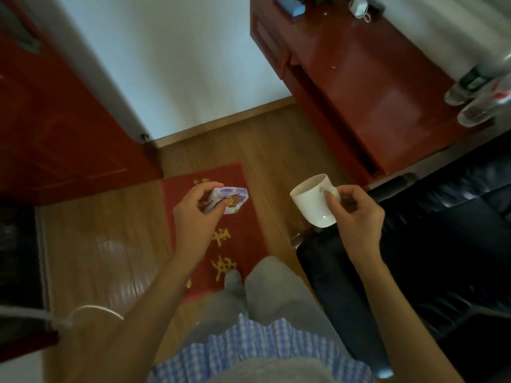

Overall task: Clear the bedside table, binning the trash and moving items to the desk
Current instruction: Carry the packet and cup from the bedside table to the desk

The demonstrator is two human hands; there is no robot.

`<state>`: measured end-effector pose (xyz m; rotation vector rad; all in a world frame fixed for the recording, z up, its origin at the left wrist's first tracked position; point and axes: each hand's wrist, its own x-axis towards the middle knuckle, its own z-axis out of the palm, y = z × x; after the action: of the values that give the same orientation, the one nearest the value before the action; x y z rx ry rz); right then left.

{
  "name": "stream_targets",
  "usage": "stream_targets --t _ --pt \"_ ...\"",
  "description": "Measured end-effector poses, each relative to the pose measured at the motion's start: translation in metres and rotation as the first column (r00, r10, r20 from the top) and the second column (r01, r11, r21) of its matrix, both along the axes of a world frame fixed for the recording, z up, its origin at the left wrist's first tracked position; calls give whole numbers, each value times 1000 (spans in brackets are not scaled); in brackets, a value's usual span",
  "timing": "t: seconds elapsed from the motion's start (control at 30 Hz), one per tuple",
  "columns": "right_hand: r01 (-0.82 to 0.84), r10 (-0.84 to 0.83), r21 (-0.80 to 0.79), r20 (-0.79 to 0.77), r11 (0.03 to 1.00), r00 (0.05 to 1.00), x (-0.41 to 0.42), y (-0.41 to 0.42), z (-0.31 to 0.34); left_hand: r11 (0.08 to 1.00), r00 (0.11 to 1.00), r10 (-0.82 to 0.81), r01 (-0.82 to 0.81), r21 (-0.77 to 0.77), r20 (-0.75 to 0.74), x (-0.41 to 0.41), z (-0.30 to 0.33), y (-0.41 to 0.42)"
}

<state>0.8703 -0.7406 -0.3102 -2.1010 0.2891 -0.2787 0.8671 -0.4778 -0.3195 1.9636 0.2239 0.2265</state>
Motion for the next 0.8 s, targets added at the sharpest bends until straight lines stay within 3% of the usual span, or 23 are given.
stream_targets --t 0.33,0.8 --pt "124 -124 -11 -41 992 991 116 10 -8 998 998 -64 65 7 -22 143 -1 19" --pt "196 -196 -5 26 981 980 349 -52 14 981 981 -192 192 -25 -13 410 24 -62"
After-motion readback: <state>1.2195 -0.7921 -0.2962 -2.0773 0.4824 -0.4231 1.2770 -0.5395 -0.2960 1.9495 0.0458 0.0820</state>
